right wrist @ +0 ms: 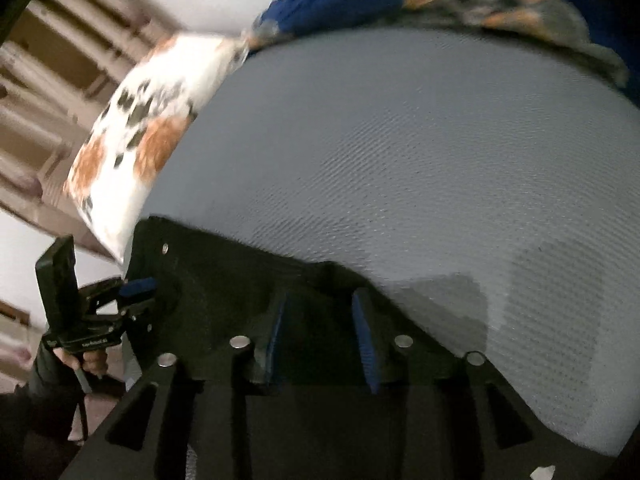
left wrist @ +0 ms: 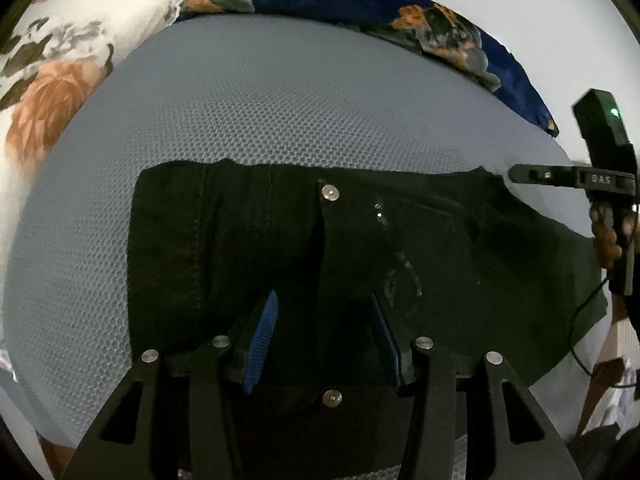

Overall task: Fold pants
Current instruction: 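Move the open right tool over the edge of the folded trousers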

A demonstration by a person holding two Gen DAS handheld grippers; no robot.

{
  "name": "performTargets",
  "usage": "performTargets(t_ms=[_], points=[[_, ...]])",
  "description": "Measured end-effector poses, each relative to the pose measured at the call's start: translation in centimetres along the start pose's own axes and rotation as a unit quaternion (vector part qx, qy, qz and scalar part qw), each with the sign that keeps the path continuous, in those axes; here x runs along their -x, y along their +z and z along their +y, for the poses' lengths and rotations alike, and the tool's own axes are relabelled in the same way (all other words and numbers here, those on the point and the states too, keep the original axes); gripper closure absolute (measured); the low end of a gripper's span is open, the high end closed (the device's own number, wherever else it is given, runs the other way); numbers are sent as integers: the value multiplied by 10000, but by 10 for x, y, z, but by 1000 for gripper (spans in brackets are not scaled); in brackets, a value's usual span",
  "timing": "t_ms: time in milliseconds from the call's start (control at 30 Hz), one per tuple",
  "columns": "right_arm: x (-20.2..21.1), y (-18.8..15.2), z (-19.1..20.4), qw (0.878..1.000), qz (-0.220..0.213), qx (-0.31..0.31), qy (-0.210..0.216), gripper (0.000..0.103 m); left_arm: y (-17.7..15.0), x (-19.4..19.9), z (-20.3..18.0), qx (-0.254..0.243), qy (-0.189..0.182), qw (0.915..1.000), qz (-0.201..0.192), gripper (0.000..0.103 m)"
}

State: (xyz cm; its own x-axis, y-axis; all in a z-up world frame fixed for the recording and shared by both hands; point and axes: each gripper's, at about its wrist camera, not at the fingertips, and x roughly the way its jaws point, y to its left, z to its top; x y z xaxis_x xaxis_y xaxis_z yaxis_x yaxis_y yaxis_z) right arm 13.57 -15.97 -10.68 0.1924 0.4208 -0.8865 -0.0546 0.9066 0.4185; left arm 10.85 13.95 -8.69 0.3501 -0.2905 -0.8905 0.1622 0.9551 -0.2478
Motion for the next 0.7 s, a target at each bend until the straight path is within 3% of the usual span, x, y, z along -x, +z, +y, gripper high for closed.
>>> performTargets(t_ms=[100,367,400,433,467,700], points=[[-17,5,5,9995,259,154,-94,68,0,1,8,124,-137,9998,27,55],[-31,13,8,9984,450,315,-102,69,0,1,11,220,-267,9994,-5,55],[-32,13,8,9983,485,305,-55,72,-1,2,13,242,-293,9993,-8,55],[-33,14,10,9985,450,310,-27,86,-1,2,14,260,-314,9992,-8,55],[-31,14,11,9987,354,341,-108,89,-1,1,14,277,-329,9991,-12,55],[-39,13,8,9983,62,312,-490,93,-6,0,14,216,-307,9993,-37,55]])
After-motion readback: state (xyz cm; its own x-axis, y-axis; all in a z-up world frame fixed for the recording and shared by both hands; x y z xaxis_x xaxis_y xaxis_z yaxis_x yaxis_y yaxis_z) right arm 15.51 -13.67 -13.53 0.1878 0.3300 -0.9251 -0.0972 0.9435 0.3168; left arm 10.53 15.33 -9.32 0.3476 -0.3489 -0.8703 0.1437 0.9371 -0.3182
